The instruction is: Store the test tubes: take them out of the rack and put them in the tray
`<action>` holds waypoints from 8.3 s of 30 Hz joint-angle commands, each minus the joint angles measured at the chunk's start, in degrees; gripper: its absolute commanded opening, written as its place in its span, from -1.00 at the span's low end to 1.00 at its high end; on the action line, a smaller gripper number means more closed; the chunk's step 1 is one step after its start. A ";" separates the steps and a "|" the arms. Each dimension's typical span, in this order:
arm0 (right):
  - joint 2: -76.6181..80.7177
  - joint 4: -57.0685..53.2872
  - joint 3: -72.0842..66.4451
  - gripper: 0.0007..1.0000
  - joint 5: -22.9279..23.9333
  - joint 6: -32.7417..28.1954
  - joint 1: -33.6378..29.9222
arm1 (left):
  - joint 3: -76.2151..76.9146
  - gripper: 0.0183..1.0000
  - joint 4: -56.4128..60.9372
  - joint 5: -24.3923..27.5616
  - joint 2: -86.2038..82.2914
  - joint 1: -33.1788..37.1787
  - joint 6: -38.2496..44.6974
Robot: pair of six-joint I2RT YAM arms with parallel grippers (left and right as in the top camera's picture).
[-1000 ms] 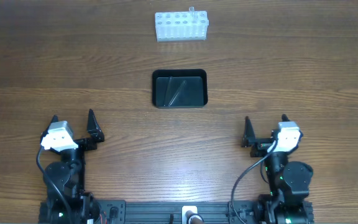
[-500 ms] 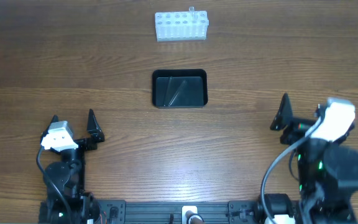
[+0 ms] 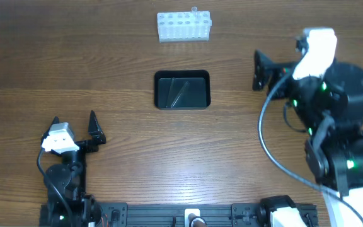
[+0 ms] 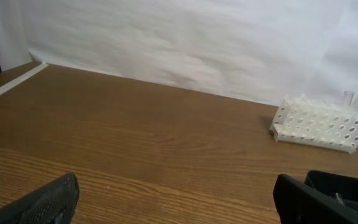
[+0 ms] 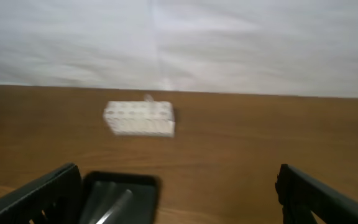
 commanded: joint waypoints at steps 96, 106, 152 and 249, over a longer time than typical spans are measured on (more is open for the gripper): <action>74.14 31.82 29.29 0.45 22.67 1.31 12.81 | -0.24 1.00 -0.02 0.79 -0.44 0.09 0.85; 75.14 33.70 29.29 0.44 22.64 0.44 12.66 | -0.24 1.00 -0.02 0.79 -0.46 0.09 0.85; 76.43 36.50 29.29 -0.86 23.74 -0.13 13.18 | -0.24 1.00 -0.02 0.79 -0.46 0.09 0.85; 57.27 15.21 31.06 -0.98 23.96 6.29 16.48 | -0.24 1.00 -0.02 0.79 -0.44 0.09 0.85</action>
